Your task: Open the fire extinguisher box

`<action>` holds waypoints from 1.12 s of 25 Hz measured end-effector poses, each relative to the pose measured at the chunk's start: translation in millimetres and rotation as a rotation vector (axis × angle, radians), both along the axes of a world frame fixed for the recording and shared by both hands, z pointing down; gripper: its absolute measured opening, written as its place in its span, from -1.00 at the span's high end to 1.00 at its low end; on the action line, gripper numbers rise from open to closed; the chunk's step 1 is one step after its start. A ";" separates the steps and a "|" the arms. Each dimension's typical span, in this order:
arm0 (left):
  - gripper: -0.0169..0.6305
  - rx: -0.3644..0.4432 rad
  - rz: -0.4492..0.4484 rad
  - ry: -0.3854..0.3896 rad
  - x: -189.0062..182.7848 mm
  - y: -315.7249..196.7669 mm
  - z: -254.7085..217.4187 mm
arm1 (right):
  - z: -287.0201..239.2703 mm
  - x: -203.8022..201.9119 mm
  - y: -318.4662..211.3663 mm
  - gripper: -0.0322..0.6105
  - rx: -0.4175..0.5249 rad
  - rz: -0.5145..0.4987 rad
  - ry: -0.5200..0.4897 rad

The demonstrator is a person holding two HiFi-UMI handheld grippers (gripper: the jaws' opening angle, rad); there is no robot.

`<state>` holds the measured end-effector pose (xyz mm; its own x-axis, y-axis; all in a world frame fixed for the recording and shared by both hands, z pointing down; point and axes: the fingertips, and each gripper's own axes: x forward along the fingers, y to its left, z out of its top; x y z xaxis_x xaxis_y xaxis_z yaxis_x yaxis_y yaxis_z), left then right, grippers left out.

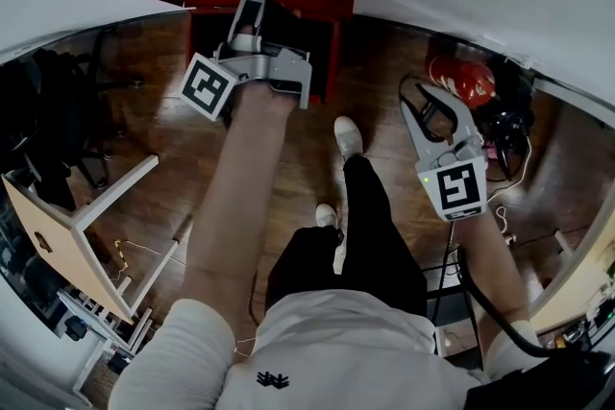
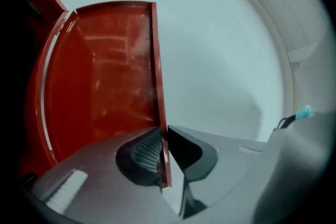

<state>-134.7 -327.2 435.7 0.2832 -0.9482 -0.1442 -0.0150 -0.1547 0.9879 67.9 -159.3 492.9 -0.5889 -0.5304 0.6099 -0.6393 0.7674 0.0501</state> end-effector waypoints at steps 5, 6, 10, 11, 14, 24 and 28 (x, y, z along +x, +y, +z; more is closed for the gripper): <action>0.85 0.005 -0.009 0.015 -3.0 -13.3 0.0 | -4.7 4.2 -0.8 0.56 0.005 0.021 -0.002; 0.85 0.005 -0.010 0.014 -2.8 -14.0 0.3 | -4.8 5.9 -1.1 0.56 0.004 0.024 0.001; 0.84 0.018 -0.005 0.007 -4.8 -12.6 -0.8 | -7.3 7.4 -0.3 0.56 0.007 0.031 0.007; 0.84 0.022 -0.003 0.002 -5.9 -11.9 -1.4 | -8.6 6.6 0.2 0.56 0.009 0.034 0.004; 0.76 0.043 -0.006 -0.017 -8.5 -8.8 -6.4 | -11.4 4.2 2.1 0.56 0.011 0.036 0.005; 0.46 0.063 0.030 -0.093 -1.7 6.1 -5.3 | -24.3 5.4 21.1 0.56 0.053 0.033 0.010; 0.60 0.045 0.067 -0.146 0.6 -13.8 2.3 | -40.0 3.0 42.8 0.56 0.072 0.041 0.010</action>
